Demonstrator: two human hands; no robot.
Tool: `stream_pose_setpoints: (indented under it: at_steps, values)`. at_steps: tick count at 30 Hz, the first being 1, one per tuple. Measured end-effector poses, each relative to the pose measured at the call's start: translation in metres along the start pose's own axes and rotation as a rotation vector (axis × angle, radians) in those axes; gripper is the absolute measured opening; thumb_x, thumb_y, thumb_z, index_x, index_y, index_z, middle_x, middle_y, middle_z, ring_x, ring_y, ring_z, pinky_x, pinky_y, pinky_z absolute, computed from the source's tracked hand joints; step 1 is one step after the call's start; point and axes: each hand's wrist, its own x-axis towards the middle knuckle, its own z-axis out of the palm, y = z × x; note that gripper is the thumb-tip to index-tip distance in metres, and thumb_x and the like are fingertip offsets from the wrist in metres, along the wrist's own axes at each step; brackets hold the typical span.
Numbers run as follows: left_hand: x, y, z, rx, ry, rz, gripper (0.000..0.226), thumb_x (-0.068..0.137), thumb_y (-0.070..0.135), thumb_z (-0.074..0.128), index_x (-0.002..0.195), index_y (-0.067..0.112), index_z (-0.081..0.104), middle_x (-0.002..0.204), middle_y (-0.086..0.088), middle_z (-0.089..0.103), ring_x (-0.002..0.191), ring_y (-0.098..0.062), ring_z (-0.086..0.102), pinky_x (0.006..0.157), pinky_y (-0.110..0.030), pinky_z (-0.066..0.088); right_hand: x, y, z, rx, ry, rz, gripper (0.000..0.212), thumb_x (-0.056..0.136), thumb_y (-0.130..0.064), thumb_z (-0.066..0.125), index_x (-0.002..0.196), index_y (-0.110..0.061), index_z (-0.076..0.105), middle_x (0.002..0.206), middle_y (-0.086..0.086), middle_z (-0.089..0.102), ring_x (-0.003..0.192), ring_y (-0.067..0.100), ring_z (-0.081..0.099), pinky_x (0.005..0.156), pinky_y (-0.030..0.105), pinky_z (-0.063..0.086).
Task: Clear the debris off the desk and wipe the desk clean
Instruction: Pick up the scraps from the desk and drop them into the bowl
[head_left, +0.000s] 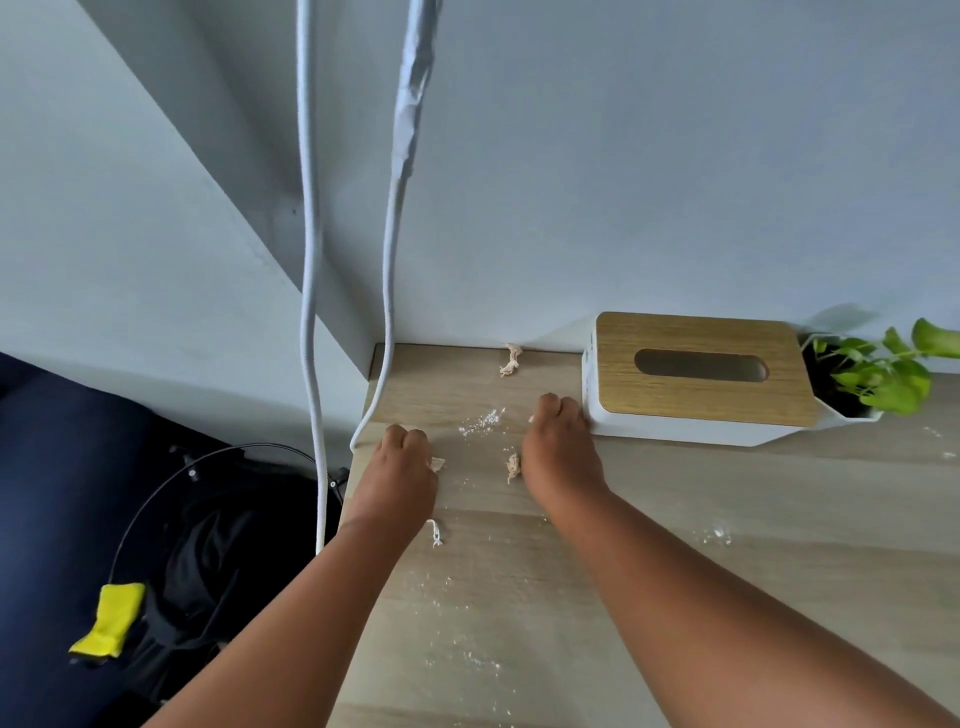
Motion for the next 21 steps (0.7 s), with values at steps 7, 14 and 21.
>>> stream_pose_setpoints:
  at_steps: [7,14,21]
  values:
    - [-0.010,-0.011,0.006,-0.088,-0.028,-0.094,0.017,0.090,0.008,0.054,0.105,0.013,0.059,0.106,-0.001,0.045,0.100,-0.022,0.047,0.084,-0.034,0.046,-0.020,0.016,-0.008,0.048,-0.009,-0.097,0.031,0.095,0.000,0.045,0.124,-0.009,0.050,0.120,0.012,0.055,0.104,0.032,0.055,0.077,0.036,0.046]
    - [-0.037,-0.016,0.009,-0.093,0.044,-0.013,0.005,0.087,0.016,0.053,0.089,0.012,0.055,0.098,-0.001,0.046,0.089,-0.022,0.045,0.079,-0.038,0.045,-0.042,0.016,0.004,-0.124,0.062,-0.279,0.043,0.095,-0.053,0.055,0.113,-0.014,0.058,0.106,0.009,0.056,0.093,0.031,0.054,0.076,0.042,0.052]
    - [-0.069,-0.023,0.029,0.110,0.110,0.199,0.026,0.090,0.041,0.062,0.093,0.016,0.059,0.092,-0.004,0.052,0.081,-0.025,0.052,0.070,-0.036,0.049,-0.041,0.010,0.013,-0.209,0.102,-0.328,0.020,0.084,-0.016,0.082,0.089,-0.008,0.065,0.087,0.012,0.061,0.070,0.031,0.059,0.055,0.039,0.049]
